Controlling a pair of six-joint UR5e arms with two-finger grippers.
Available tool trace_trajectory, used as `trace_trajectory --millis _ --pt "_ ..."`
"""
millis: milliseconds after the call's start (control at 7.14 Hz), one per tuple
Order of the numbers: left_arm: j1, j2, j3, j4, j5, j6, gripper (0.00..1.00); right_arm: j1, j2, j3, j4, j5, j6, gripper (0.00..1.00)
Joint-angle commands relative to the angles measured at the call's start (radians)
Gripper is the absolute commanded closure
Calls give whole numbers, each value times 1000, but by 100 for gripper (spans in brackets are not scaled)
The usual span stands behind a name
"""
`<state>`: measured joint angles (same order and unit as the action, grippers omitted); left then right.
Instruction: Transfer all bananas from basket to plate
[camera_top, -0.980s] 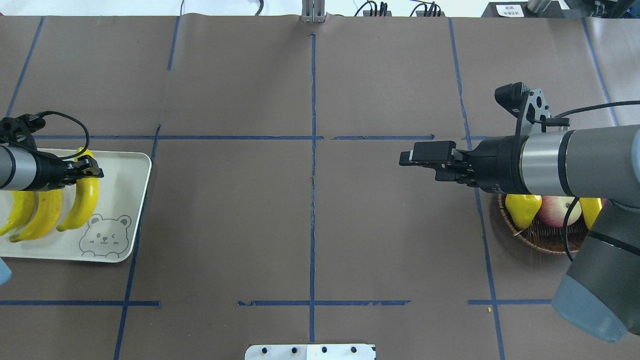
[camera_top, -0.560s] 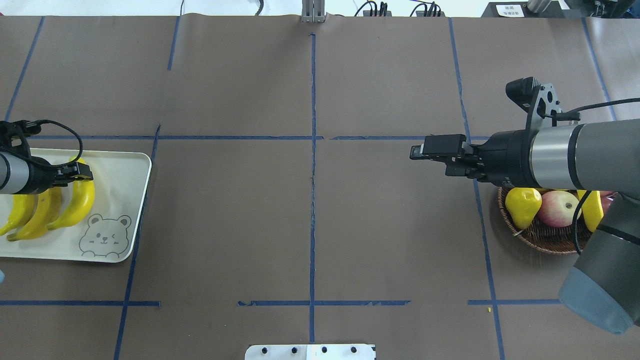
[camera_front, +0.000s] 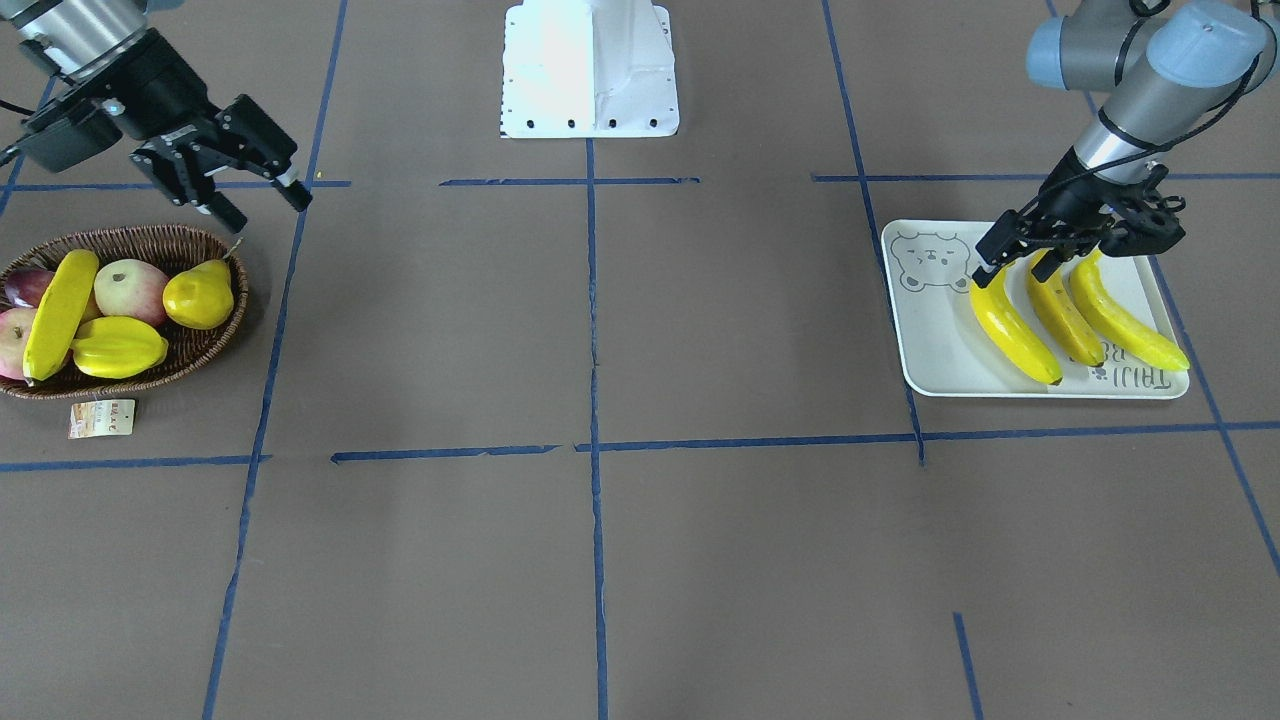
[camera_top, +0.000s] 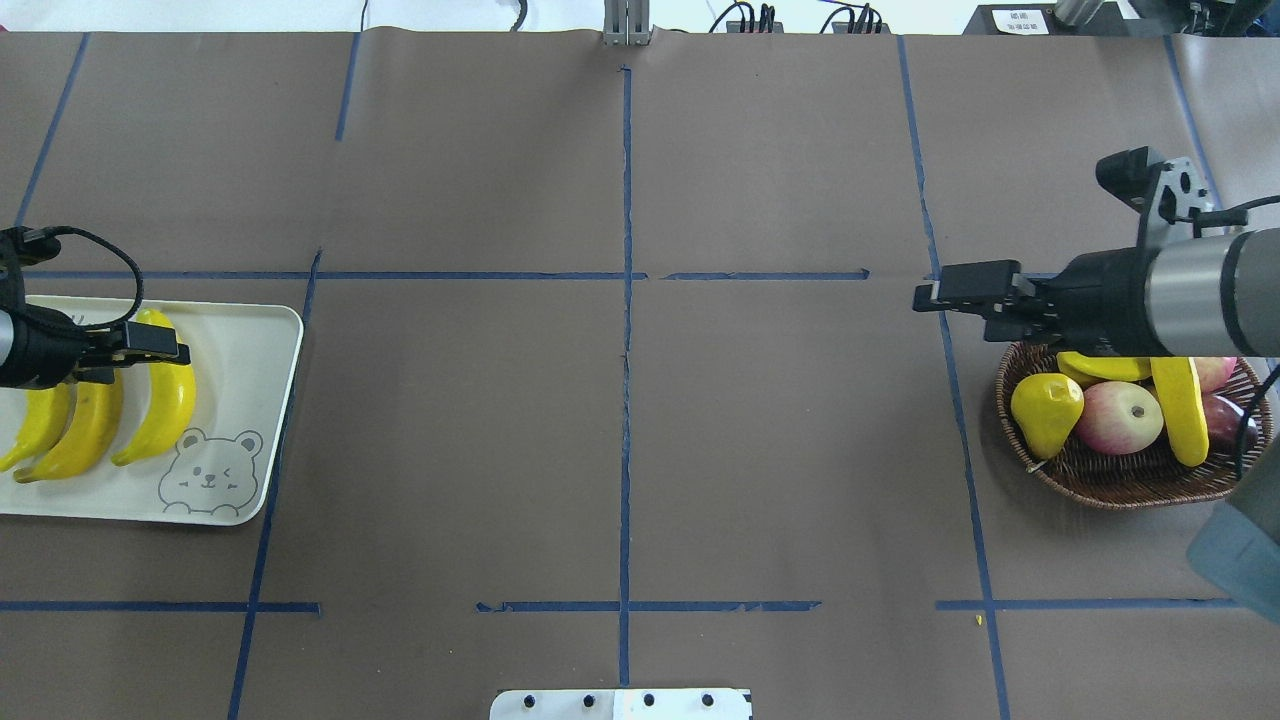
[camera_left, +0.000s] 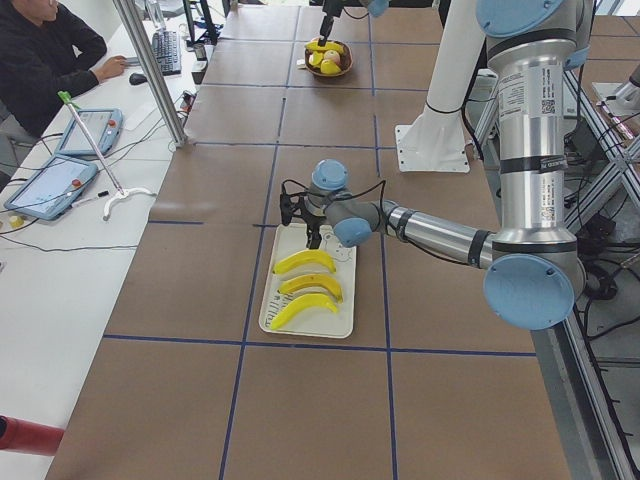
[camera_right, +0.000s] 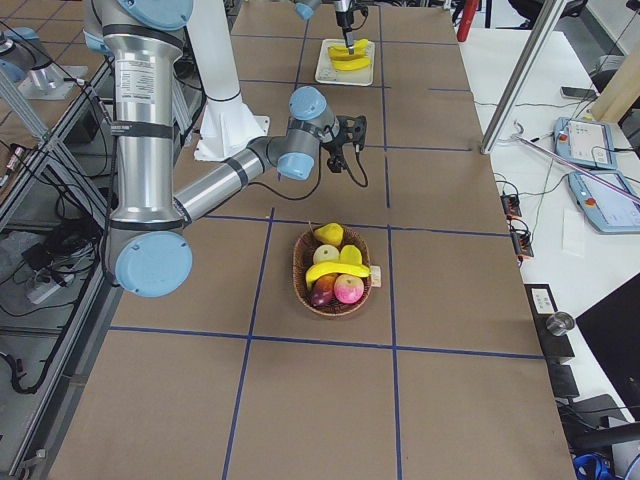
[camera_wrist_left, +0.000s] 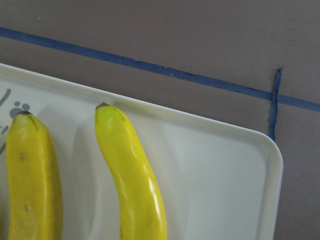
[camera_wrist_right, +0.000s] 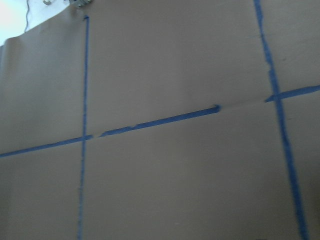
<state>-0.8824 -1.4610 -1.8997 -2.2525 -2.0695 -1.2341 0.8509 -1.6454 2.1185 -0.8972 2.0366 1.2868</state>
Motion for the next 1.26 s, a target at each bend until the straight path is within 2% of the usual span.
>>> trace_trajectory --millis 0,140,420,700,1120 --pt "-9 -65 -117 164 -29 -34 0 115 -134 -55 0 65 -292 0" --pt "0 -118 -114 187 -27 -95 0 134 -183 -81 -2 53 -417 0" --pt "3 -131 -110 188 -27 -105 0 149 -232 -112 -26 16 -507 0" --pt "5 -133 -114 188 -27 -111 0 125 -240 -106 -156 -91 -680 0" --pt "40 -159 -105 188 -20 -146 0 36 -234 -121 -206 -113 -733 0"
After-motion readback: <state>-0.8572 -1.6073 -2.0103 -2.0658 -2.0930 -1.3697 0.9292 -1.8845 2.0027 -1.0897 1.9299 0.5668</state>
